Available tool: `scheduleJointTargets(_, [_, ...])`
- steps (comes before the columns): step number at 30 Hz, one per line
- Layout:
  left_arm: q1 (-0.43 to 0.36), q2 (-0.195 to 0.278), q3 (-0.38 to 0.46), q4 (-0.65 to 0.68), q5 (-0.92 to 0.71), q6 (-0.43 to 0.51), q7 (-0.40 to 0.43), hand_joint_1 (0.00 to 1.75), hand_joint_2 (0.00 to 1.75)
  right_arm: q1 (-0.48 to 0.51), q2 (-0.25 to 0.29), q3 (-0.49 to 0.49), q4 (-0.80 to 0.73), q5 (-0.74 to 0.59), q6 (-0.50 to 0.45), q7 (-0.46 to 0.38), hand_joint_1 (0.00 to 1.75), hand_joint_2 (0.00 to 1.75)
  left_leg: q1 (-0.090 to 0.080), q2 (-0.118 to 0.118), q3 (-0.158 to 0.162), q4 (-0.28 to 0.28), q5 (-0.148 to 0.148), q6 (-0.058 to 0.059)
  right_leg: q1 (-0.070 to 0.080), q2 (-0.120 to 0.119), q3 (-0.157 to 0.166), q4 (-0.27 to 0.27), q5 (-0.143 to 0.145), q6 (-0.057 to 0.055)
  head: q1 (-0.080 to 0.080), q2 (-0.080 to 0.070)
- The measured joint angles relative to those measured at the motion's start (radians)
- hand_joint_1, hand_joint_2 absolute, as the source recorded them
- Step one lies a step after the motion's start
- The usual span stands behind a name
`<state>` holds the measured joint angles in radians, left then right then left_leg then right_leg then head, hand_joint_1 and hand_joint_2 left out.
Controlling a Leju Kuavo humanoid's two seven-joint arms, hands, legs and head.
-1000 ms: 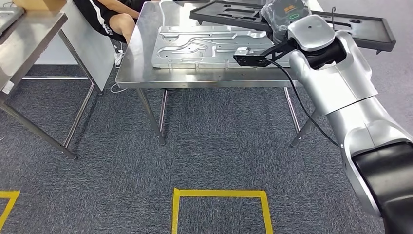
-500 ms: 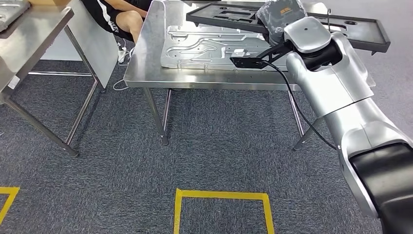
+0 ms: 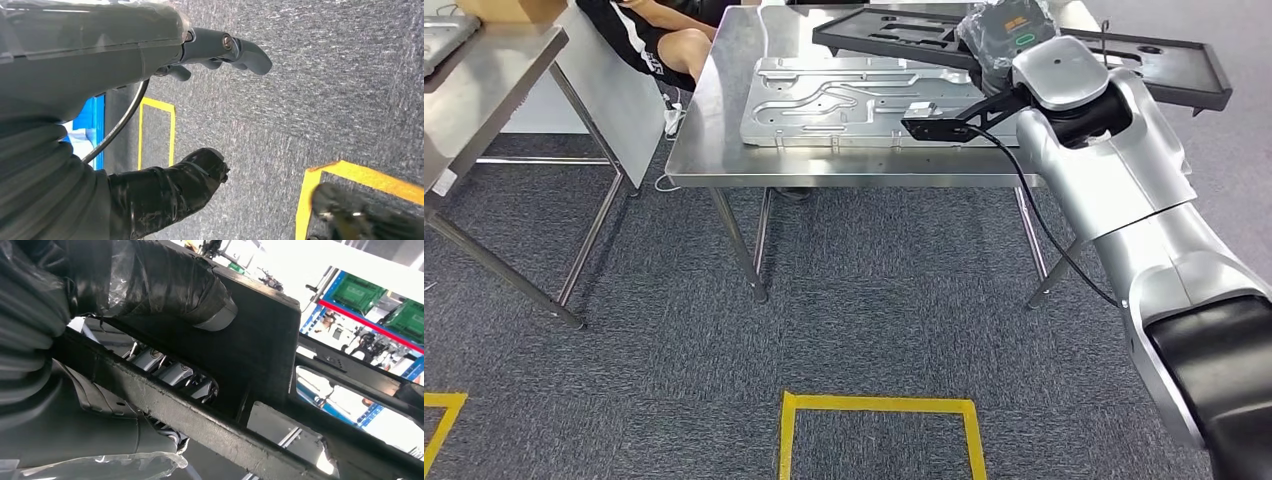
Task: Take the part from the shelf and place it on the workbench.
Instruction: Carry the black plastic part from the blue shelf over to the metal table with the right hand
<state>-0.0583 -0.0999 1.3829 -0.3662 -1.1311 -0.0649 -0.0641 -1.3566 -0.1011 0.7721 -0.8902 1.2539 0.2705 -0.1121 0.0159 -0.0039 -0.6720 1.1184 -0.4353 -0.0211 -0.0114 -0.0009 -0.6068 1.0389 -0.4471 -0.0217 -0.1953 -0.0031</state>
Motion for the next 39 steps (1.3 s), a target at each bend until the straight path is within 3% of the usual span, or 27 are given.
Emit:
scheduleJointTargets(2, [0.000,0.000,0.000,0.000,0.000,0.000,0.000,0.00,1.75,-0.002,0.000,0.000,-0.001,0.000,0.000,0.000,1.75,1.75,-0.003,0.000,0.037,-0.080,0.020,0.008,0.003,0.000,0.000,0.004,-0.006,0.008,0.000,0.000])
scheduleJointTargets(6, [-0.002,0.000,0.001,-0.002,-0.001,0.000,-0.001,0.00,1.75,-0.003,0.000,0.000,-0.002,-0.003,0.001,-0.002,1.75,1.75,-0.002,-0.002,0.048,-0.095,0.014,0.030,0.002,0.000,-0.007,0.019,-0.020,0.026,0.000,0.000])
scheduleJointTargets(8, [-0.001,0.000,0.001,-0.003,-0.002,0.000,-0.001,0.00,1.75,-0.004,0.000,0.000,-0.003,-0.004,0.001,-0.002,1.75,1.75,0.000,0.000,0.058,-0.102,0.012,0.043,0.000,0.001,-0.047,0.101,-0.061,0.034,0.000,0.000])
scheduleJointTargets(10, [-0.001,0.000,0.001,-0.003,-0.003,0.000,-0.001,0.00,1.75,-0.002,-0.001,0.000,-0.002,-0.005,0.001,-0.002,1.75,1.75,-0.001,0.000,0.064,-0.101,0.006,0.051,-0.001,0.001,-0.118,0.232,-0.107,0.039,0.000,0.000])
scheduleJointTargets(11, [-0.002,0.001,0.001,-0.003,-0.003,0.000,-0.001,0.00,1.75,0.000,-0.001,0.000,-0.001,-0.005,0.001,-0.003,1.75,1.75,-0.001,-0.001,0.067,-0.100,0.003,0.053,-0.002,0.001,-0.146,0.275,-0.112,0.041,0.000,0.000])
scheduleJointTargets(12, [-0.002,0.001,0.001,-0.003,-0.004,-0.001,-0.001,0.00,1.75,0.002,-0.001,0.001,0.000,-0.006,0.001,-0.003,1.75,1.75,-0.001,-0.003,0.071,-0.099,-0.001,0.054,-0.003,0.001,-0.159,0.283,-0.098,0.041,0.000,0.000])
scheduleJointTargets(13, [-0.002,0.001,0.002,-0.003,-0.006,-0.001,-0.001,0.00,1.75,0.003,-0.001,0.001,0.000,-0.006,0.000,-0.004,1.75,1.75,-0.001,-0.004,0.075,-0.097,-0.006,0.053,-0.003,0.001,-0.151,0.252,-0.067,0.040,0.000,0.000])
scheduleJointTargets(15, [-0.001,0.001,0.004,-0.003,-0.009,-0.001,-0.002,0.00,1.75,0.001,-0.001,0.001,0.001,-0.007,-0.001,-0.004,1.75,1.75,-0.001,-0.007,0.084,-0.093,-0.018,0.048,-0.002,0.001,-0.099,0.124,0.009,0.034,0.000,0.000])
scheduleJointTargets(17, [-0.001,0.001,0.007,-0.003,-0.010,-0.002,-0.002,0.00,1.75,-0.001,-0.001,0.001,0.001,-0.008,-0.002,-0.004,1.75,1.75,-0.004,-0.007,0.084,-0.089,-0.026,0.039,0.004,0.001,-0.058,0.032,0.036,0.025,0.000,0.000])
scheduleJointTargets(19, [-0.002,0.001,0.009,-0.003,-0.010,-0.002,-0.002,0.00,1.75,-0.001,0.000,0.002,0.001,-0.008,-0.002,-0.005,1.75,1.75,-0.006,-0.008,0.082,-0.090,-0.028,0.030,0.009,0.002,-0.051,0.013,0.029,0.018,0.000,0.000])
scheduleJointTargets(22, [-0.003,0.000,0.010,-0.003,-0.010,-0.002,-0.003,0.00,1.75,0.000,0.000,0.002,0.001,-0.009,-0.003,-0.004,1.75,1.75,-0.005,-0.005,0.070,-0.060,-0.052,0.017,0.001,0.001,-0.037,-0.001,0.028,0.003,0.000,0.000])
scheduleJointTargets(25, [-0.002,0.000,0.011,-0.003,-0.010,-0.002,-0.003,0.00,1.75,0.001,0.002,0.002,0.001,-0.009,-0.002,-0.005,1.75,1.75,-0.004,-0.002,-0.019,0.115,-0.119,0.008,0.001,0.001,-0.018,-0.006,0.018,-0.010,0.000,0.000])
scheduleJointTargets(26, [-0.002,0.001,0.012,-0.003,-0.010,-0.002,-0.003,0.00,1.75,0.004,0.003,0.002,0.001,-0.009,-0.002,-0.006,1.75,1.75,-0.003,-0.002,-0.054,0.171,-0.130,0.006,0.001,0.001,-0.013,-0.005,0.013,-0.012,0.000,0.000])
scheduleJointTargets(27, [-0.002,0.001,0.013,-0.003,-0.010,-0.002,-0.003,0.00,1.75,0.006,0.004,0.002,0.001,-0.009,-0.002,-0.007,1.75,1.75,-0.003,-0.002,-0.076,0.195,-0.123,0.004,0.001,0.001,-0.007,-0.005,0.008,-0.012,0.000,0.000])
scheduleJointTargets(28, [-0.002,0.001,0.013,-0.003,-0.010,-0.002,-0.003,0.00,1.75,0.007,0.004,0.002,0.001,-0.010,-0.002,-0.008,1.75,1.75,-0.002,-0.002,-0.079,0.178,-0.095,0.003,0.001,0.002,0.000,-0.004,0.002,-0.011,0.000,0.000])
scheduleJointTargets(30, [-0.001,0.001,0.013,-0.003,-0.010,-0.002,-0.003,0.00,1.75,0.007,0.005,0.002,0.002,-0.011,-0.003,-0.008,1.75,1.75,0.000,-0.001,-0.033,0.050,-0.008,0.004,0.000,0.002,0.016,-0.002,-0.011,-0.007,0.000,0.000])
scheduleJointTargets(32, [0.000,0.002,0.014,-0.004,-0.010,-0.002,-0.003,0.00,1.75,0.005,0.005,0.002,0.002,-0.012,-0.003,-0.008,1.75,1.75,-0.003,-0.001,0.017,-0.060,0.034,0.010,0.002,0.003,0.023,0.002,-0.023,0.002,0.000,0.000])
scheduleJointTargets(36, [-0.003,0.003,0.014,-0.004,-0.010,0.000,-0.004,0.00,1.75,0.005,0.005,0.002,0.002,-0.017,-0.003,-0.012,1.75,1.75,-0.005,-0.002,0.039,-0.095,0.023,0.029,0.004,0.003,0.025,0.002,-0.033,0.021,0.000,0.000])
scheduleJointTargets(37, [-0.003,0.003,0.014,-0.004,-0.010,0.000,-0.004,0.00,1.75,0.004,0.005,0.002,0.002,-0.018,-0.003,-0.013,1.75,1.75,-0.003,-0.002,0.046,-0.100,0.022,0.035,0.003,0.003,0.020,0.019,-0.044,0.025,0.000,0.000])
scheduleJointTargets(39, [-0.002,0.003,0.015,-0.005,-0.010,0.000,-0.004,0.00,1.75,0.000,0.005,0.002,0.002,-0.018,-0.004,-0.015,1.75,1.75,-0.001,0.000,0.059,-0.107,0.017,0.046,0.001,0.003,-0.026,0.115,-0.086,0.030,0.000,0.000])
